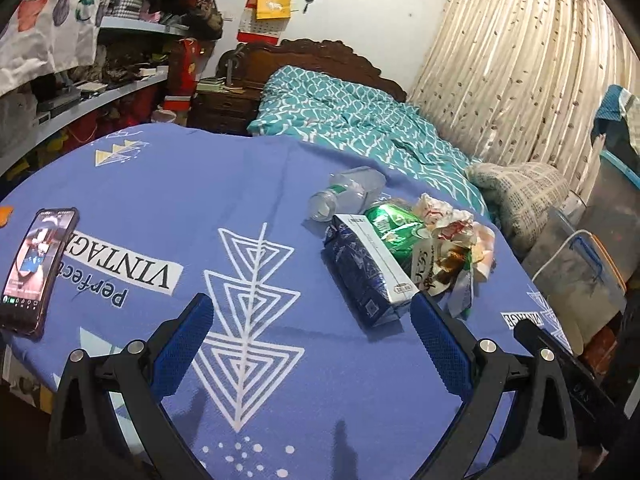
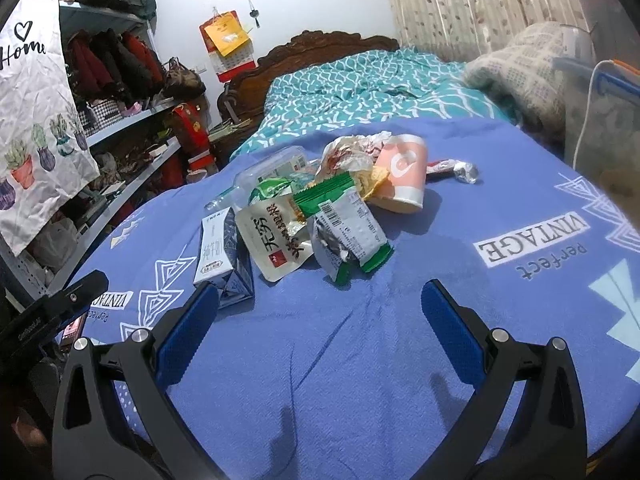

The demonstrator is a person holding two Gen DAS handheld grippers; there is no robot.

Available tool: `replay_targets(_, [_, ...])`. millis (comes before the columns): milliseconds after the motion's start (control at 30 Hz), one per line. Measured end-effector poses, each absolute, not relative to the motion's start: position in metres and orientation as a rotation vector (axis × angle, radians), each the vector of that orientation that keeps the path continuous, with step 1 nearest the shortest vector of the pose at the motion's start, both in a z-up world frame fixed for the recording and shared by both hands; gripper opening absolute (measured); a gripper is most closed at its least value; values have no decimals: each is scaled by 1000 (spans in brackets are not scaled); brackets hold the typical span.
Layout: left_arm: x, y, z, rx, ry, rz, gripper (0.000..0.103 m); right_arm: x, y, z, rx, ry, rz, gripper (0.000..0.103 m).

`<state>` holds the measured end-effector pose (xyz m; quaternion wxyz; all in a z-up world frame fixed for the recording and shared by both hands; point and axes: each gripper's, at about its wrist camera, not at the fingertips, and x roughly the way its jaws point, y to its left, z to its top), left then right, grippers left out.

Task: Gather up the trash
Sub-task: 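Move both tools toward the trash pile on the bed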

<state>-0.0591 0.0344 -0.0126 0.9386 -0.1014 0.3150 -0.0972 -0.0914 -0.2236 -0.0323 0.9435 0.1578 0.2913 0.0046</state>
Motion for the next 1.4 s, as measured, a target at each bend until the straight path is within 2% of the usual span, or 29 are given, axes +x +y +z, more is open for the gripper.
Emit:
replay_targets(833, [-38,29,-1,-113,605,-216,95,-89,-224,-29,281,568,-35,99])
replay_targets(1400, [-21,33,-11,-120,661,-189,94,-77,-218,-32,242,581,9,81])
